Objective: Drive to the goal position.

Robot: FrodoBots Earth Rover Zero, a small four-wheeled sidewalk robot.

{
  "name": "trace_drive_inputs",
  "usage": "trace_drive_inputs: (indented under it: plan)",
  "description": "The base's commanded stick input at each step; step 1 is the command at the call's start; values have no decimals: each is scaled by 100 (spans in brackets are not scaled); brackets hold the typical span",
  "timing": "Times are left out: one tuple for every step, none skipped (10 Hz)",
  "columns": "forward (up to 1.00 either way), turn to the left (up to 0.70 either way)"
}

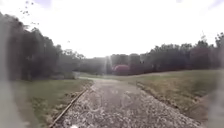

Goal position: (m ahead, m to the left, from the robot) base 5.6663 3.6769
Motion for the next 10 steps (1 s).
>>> trace_drive_inputs:
  plan:
    - [85,0]
    - [85,0]
    - [85,0]
    - [85,0]
    - [85,0]
    - [85,0]
    - [85,0]
    - [85,0]
    - [85,0]
    - [85,0]
